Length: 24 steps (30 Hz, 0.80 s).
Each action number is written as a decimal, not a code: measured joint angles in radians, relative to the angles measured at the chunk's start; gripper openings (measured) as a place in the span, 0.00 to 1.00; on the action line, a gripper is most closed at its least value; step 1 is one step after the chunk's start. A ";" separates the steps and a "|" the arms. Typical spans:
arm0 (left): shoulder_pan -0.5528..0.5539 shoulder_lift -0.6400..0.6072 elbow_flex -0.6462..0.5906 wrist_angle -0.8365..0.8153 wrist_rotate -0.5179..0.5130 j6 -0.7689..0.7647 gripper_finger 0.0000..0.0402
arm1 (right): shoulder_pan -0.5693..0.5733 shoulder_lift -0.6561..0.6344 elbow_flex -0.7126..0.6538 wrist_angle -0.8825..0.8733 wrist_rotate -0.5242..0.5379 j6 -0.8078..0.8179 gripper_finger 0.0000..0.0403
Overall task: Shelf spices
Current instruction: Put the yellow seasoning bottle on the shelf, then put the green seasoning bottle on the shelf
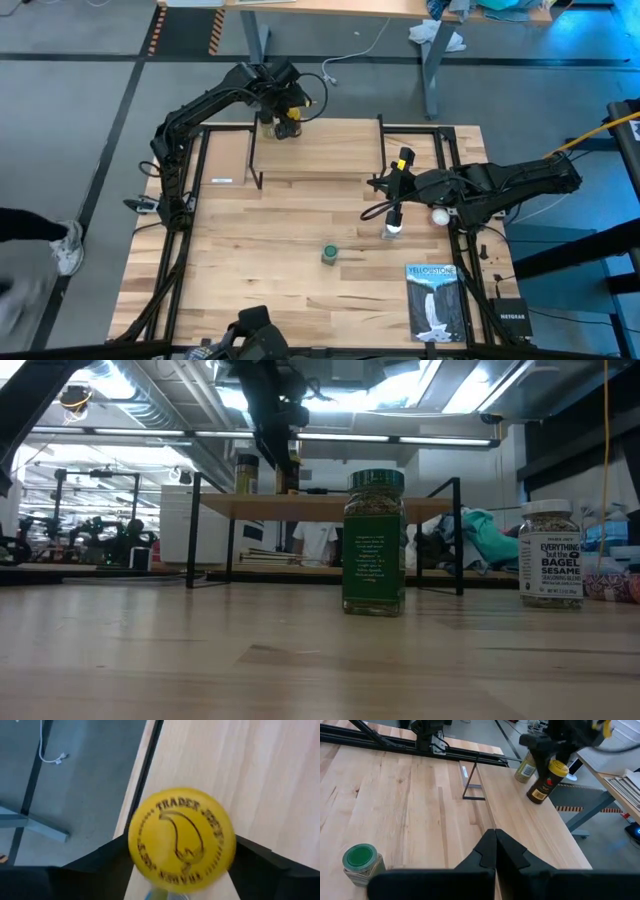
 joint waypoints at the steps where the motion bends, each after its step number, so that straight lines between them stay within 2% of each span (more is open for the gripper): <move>1: -0.003 0.002 0.000 0.001 -0.001 -0.001 0.69 | 0.000 0.000 0.000 0.000 0.000 0.000 0.00; 14: -0.038 -0.004 0.018 0.012 -0.032 -0.004 0.72 | 0.000 0.000 0.000 -0.002 -0.008 0.000 0.00; 24: -0.043 -0.005 0.125 0.012 -0.043 0.002 0.72 | 0.000 0.000 0.000 -0.018 -0.008 0.007 0.00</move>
